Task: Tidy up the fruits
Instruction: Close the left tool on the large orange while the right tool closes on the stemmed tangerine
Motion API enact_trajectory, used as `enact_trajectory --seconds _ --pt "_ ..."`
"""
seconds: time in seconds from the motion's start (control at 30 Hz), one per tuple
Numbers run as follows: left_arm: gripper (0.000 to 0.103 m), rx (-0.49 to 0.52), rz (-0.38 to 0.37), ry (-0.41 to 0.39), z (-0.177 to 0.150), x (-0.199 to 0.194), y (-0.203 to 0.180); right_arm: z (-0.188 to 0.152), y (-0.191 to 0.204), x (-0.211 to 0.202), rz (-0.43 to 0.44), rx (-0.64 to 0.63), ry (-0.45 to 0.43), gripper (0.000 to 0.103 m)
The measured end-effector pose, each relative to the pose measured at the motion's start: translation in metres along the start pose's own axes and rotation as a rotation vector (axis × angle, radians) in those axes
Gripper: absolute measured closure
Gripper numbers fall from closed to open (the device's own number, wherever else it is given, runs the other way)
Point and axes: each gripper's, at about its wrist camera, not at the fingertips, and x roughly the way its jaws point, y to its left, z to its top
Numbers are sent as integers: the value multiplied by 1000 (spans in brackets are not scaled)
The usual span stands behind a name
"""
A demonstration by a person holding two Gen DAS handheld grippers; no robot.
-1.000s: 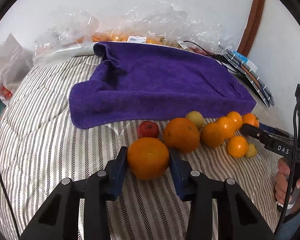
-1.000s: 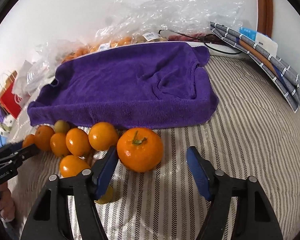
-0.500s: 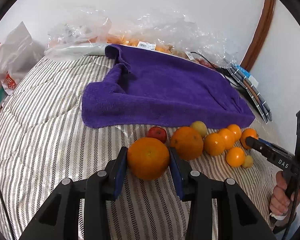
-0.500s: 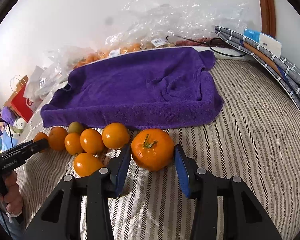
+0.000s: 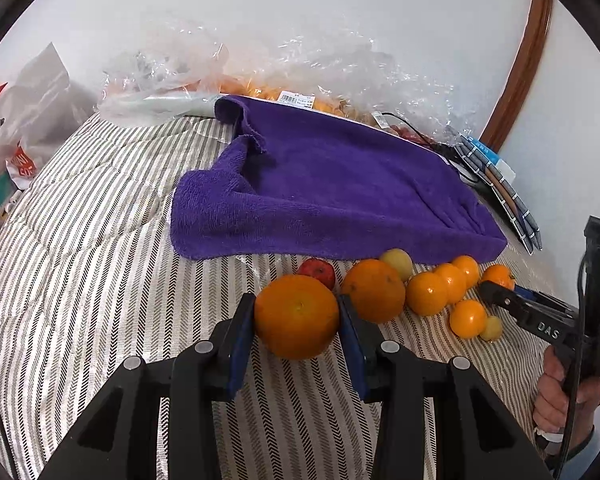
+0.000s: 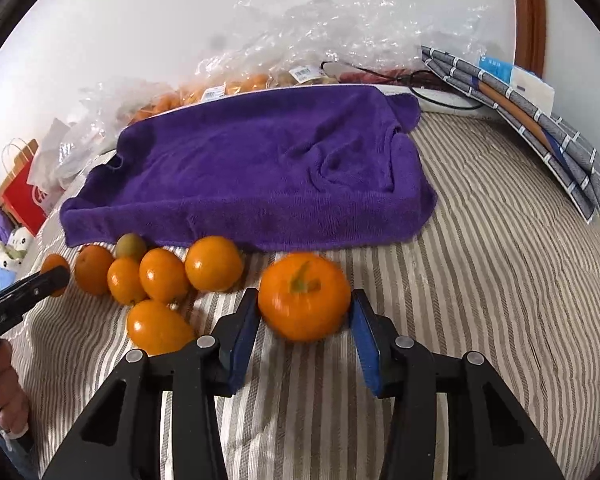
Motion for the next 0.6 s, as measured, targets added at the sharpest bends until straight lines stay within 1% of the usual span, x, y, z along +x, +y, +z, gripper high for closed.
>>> enact_trajectory --seconds 0.17,0.2,0.3,0.5,0.6 --pt "65 6 -3 8 0 1 -2 5 2 5 -4 -10 5 58" --pt "65 6 -5 8 0 1 -2 5 1 4 2 -6 3 59" --pt "65 5 -8 1 1 0 -2 4 -4 2 31 16 -1 59" --pt "65 -12 -36 -20 2 -5 0 -4 -8 -11 44 25 -30 60" --pt "65 -17 -43 -34 3 -10 1 -8 -9 -18 27 31 -25 60"
